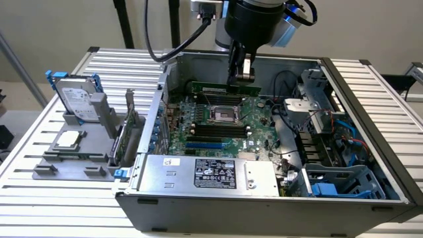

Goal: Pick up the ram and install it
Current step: 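Insert the ram into the slot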

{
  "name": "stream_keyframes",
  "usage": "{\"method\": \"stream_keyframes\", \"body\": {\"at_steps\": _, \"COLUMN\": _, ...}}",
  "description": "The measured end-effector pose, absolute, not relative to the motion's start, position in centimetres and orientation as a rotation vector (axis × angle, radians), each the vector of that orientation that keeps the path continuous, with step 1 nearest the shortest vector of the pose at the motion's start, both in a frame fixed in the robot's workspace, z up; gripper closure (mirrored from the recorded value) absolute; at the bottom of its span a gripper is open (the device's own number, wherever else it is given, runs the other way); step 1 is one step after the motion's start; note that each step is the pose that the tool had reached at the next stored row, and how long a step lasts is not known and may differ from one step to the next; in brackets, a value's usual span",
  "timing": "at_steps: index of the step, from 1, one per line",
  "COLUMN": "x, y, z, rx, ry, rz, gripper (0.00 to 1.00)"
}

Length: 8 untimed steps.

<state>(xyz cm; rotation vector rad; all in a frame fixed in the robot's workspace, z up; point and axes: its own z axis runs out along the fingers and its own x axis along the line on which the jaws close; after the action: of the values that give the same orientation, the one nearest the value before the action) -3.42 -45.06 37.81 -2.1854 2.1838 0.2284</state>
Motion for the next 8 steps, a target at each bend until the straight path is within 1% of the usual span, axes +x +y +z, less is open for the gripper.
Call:
{"method": "stream_keyframes", "body": {"at_steps": 3, "x": -3.4, "y": -45.0, "z": 37.3, "rx": -2.185, "ry": 2.184, "rz": 0.228, "gripper": 0.86}}
{"method": "stream_keyframes", "body": {"at_steps": 8, "x": -3.5, "y": -43.9, "z": 36.4, "rx": -2.186, "ry": 2.184, "rz": 0.228, "gripper": 0.86}}
